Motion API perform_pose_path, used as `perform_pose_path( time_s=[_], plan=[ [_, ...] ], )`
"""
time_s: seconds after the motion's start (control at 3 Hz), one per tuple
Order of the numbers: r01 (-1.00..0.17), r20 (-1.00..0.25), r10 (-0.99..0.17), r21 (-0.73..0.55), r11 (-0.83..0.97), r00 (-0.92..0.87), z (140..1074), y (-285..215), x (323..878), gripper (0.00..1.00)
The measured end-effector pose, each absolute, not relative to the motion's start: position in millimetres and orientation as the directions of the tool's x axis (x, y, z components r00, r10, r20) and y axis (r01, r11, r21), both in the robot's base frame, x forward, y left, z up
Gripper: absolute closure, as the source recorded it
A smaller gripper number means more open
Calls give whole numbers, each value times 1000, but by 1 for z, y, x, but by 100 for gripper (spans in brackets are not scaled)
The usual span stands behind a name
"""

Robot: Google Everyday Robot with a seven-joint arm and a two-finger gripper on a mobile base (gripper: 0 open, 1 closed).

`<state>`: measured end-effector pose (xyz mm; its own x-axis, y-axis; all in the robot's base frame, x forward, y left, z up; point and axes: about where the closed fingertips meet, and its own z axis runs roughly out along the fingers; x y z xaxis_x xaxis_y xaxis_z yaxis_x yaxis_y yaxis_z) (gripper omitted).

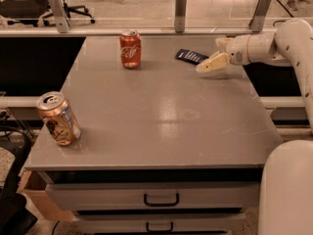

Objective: Move rxbar blueberry near orange can

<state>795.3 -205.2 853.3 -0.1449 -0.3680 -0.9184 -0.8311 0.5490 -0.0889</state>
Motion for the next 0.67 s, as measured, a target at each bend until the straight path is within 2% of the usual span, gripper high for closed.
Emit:
perform_pose_path(
  time_s=[0.33, 0.67],
  plan=[
    [-841, -908, -370, -38, 539, -196, 843, -187, 805, 0],
    [-843, -897, -369, 5, 538, -241, 836, -175, 812, 15]
  ],
)
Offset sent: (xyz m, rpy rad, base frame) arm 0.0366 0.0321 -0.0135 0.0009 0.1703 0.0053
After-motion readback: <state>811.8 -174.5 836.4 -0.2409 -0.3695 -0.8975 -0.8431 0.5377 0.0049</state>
